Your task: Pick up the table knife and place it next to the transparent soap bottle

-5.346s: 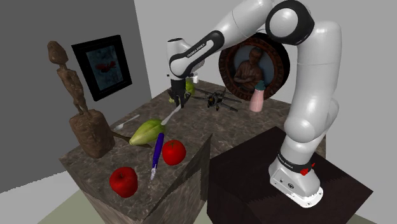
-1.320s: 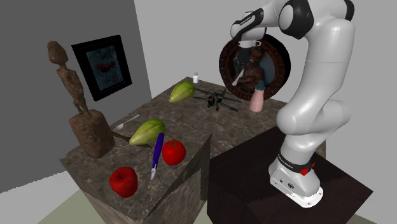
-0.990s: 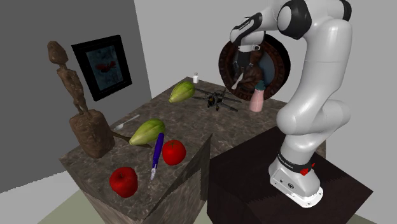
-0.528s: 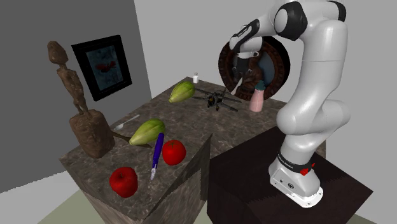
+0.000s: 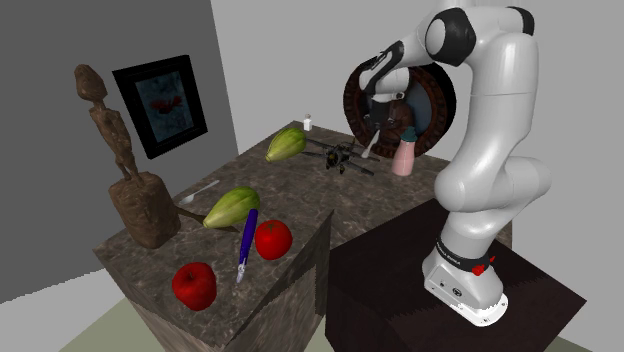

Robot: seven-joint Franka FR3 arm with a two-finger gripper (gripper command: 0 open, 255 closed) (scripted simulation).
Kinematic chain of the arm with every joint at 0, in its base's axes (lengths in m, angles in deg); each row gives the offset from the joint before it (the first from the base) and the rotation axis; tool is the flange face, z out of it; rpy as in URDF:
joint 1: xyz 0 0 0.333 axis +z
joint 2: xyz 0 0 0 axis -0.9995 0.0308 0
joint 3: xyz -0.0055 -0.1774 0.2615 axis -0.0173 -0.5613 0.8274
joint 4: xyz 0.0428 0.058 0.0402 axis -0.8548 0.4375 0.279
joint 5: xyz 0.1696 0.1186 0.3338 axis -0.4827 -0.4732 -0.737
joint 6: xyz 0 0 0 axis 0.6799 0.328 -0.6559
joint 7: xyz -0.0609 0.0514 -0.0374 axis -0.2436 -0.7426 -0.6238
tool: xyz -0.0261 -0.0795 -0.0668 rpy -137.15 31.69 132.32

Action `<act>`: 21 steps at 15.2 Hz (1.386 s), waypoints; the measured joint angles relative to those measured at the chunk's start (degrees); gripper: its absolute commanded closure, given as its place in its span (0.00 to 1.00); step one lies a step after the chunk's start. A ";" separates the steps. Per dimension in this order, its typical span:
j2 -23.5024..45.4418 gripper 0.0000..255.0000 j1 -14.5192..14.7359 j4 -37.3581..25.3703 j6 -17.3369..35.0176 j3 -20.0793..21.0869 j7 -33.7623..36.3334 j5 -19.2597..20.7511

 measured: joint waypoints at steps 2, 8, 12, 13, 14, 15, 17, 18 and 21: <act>0.70 1.00 -0.04 0.62 1.32 0.00 -0.07 -0.05; 3.60 1.00 -0.09 1.65 5.25 0.12 -0.18 -0.25; 5.90 1.00 -0.20 1.77 7.69 0.17 -0.32 -0.40; 6.50 1.00 -0.19 1.71 8.22 0.20 -0.31 -0.43; 7.06 1.00 -0.21 1.78 8.85 0.22 -0.35 -0.47; 7.47 1.00 -0.25 2.00 9.48 0.23 -0.41 -0.50; 8.78 1.00 -0.33 1.61 10.39 0.28 -0.50 -0.58; 9.23 1.00 -0.29 1.86 11.11 0.31 -0.45 -0.61; 11.10 1.00 -0.34 1.64 12.78 0.39 -0.51 -0.71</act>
